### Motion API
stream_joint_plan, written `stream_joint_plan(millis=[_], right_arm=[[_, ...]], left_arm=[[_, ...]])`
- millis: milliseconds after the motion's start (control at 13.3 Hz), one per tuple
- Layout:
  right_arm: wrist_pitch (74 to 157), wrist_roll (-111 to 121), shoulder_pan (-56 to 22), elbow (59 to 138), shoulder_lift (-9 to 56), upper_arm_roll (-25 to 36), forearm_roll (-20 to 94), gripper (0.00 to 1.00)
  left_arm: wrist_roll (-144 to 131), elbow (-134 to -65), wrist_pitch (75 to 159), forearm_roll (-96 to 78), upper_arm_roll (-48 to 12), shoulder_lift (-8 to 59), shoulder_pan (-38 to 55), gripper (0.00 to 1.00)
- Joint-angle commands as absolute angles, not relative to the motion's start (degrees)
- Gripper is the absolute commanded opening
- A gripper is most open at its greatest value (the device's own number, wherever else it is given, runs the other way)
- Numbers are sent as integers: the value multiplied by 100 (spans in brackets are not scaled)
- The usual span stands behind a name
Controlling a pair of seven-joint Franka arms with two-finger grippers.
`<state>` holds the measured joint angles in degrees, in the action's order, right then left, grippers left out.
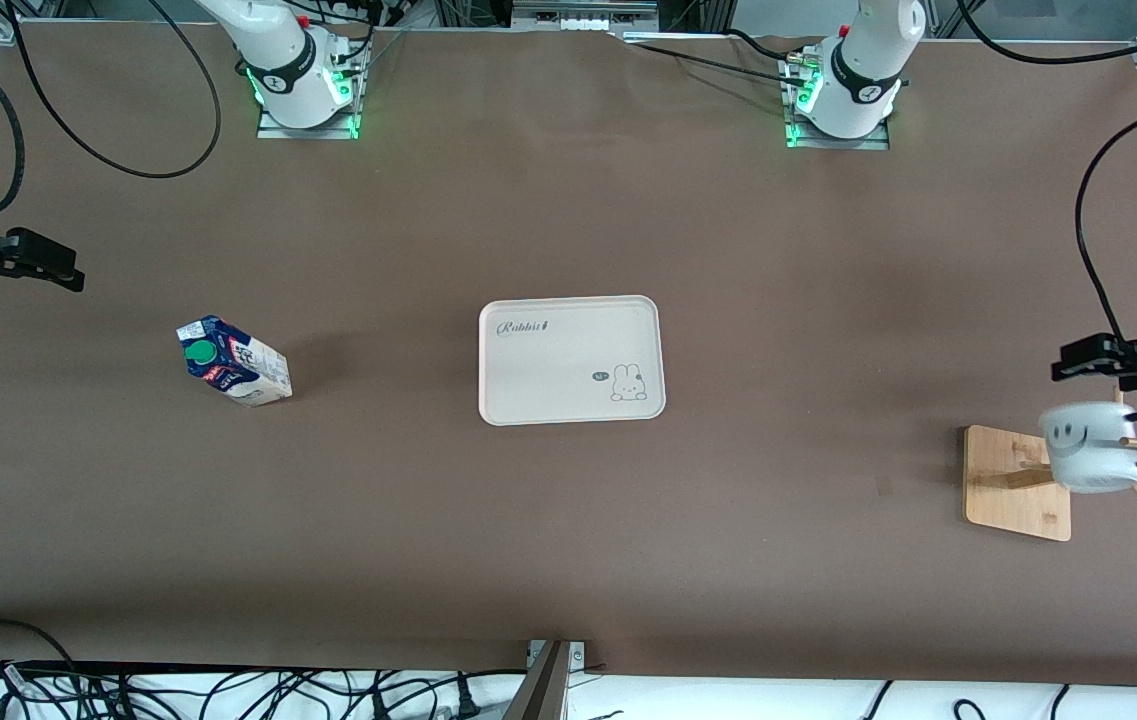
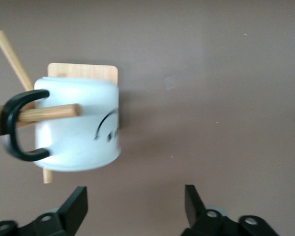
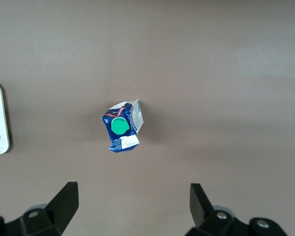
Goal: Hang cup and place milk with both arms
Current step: 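Open the left gripper and draw it back from the mug tree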
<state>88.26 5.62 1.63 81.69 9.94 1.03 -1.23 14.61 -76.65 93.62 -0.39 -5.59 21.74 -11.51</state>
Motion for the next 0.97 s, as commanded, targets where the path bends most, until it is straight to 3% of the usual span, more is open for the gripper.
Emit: stream_joint_plan(millis=[0,300,450,750,900], right_arm=[[8868,606,264,8157,958,131,-18,100],[8807,642,255,8095,975,141,-9,100],[8833,615,255,8095,993,132,-9,100],[8824,266,237,8095,993,132,35,100],[8842,53,237,8095,1002,132,35,100]], left_arm=[[1284,-7585,8983,-35,-974,1934,-1151,100],[608,-7812,8684,296,-1178,1496,-794,100],[65,-8381,8780,492,-1134,979,-529,100],[-369,-10043,10429,422,-572,-235,-62,100],[-334,-10387,10389,439,-467,-535,-9,100]])
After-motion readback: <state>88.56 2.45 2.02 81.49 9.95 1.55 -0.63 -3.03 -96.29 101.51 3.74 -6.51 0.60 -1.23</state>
